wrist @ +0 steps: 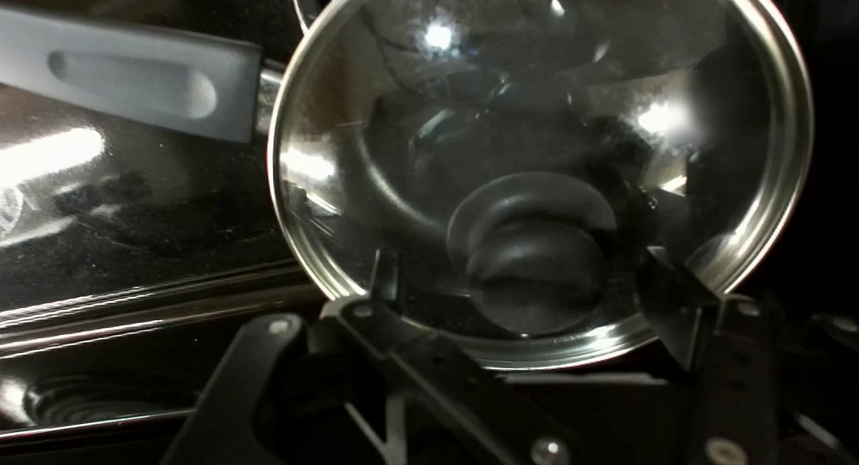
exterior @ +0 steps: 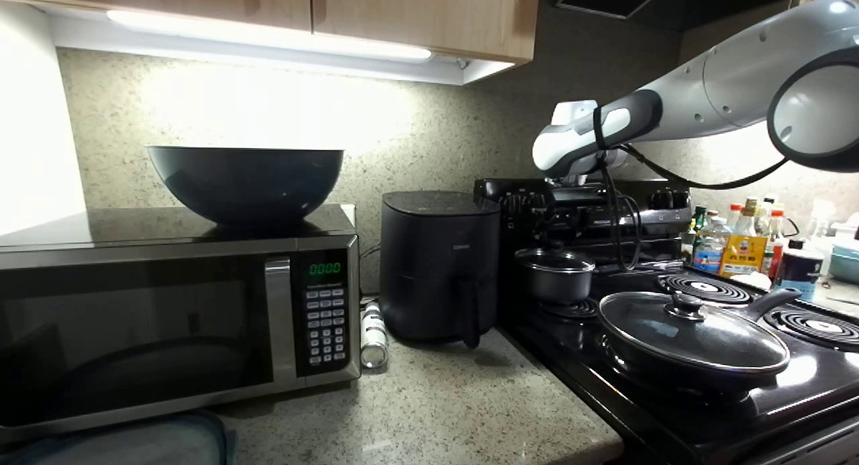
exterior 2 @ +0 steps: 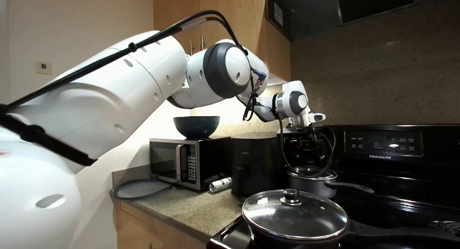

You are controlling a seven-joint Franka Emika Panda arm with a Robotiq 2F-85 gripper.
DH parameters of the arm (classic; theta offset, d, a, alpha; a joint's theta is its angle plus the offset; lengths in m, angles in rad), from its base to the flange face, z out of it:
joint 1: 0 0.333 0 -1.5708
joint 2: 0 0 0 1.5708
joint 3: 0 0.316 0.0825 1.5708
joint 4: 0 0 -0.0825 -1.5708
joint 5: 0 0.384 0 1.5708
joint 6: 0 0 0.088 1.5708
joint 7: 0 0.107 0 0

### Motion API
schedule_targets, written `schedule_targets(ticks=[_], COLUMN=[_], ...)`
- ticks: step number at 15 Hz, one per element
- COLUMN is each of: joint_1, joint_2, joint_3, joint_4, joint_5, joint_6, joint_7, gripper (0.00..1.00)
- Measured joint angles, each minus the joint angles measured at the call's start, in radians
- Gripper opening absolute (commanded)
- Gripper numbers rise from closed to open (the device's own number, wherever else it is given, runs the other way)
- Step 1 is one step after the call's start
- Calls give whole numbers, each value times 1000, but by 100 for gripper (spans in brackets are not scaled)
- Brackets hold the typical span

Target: Pick up the lid from the pot and put it on the air fryer

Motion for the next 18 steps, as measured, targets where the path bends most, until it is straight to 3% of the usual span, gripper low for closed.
schedule_targets(ticks=[1, 3, 6, 7, 12, 18], joint_1=[0, 0, -1, -1, 0, 6], joint_2=[-14, -40, -68, -74, -77, -70], joint_3=[-1, -2, -3, -3, 0, 7], joint_4=[-18, -52, -89, -99, -121, -123], joint_5=[0, 0, 0, 1, 1, 0], joint_6=[2, 4, 6, 9, 61, 111], joint_7=[0, 0, 0, 0, -4, -50], gripper=[75, 73, 53, 88, 100, 100])
